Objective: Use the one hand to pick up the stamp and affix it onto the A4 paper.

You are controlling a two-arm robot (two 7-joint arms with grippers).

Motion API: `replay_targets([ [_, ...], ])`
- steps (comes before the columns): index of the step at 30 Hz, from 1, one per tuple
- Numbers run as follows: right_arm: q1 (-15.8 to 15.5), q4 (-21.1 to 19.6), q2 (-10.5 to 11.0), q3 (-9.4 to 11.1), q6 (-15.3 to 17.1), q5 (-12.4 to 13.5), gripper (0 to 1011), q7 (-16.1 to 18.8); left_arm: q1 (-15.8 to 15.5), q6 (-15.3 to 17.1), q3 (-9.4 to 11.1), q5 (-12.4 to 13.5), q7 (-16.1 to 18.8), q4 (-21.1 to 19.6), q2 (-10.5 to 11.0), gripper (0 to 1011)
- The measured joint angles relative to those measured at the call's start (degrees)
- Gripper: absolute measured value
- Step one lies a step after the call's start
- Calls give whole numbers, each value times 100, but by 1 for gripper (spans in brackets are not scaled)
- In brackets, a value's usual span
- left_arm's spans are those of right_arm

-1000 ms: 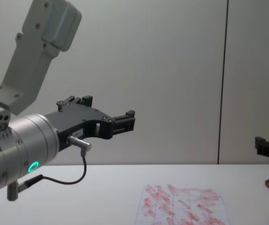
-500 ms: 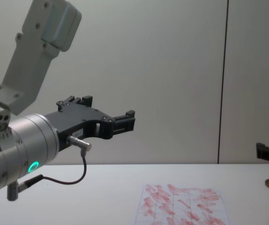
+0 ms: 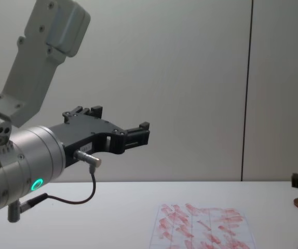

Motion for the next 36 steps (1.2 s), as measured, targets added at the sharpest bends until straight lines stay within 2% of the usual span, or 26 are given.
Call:
replay_targets([
  [15, 459, 885, -187, 62, 233, 308, 1001, -174, 0, 0, 0, 0, 0, 0, 0, 993],
  [24, 650, 1246, -290, 54, 424, 436, 1001, -275, 0, 0, 0, 0, 1, 0, 0, 993],
  [28, 719, 1388, -329, 50, 508, 485, 950, -326, 0, 0, 0, 0, 0, 0, 0, 993],
  [34, 805, 1546, -383, 49, 672, 556, 795, -420, 0, 0, 0, 0, 1, 0, 0, 993],
  [35, 822, 1580, -393, 48, 717, 573, 740, -447, 0, 0, 0, 0, 1, 0, 0, 993],
  [36, 822, 1580, -393, 48, 717, 573, 740, -447, 0, 0, 0, 0, 1, 0, 0, 993],
])
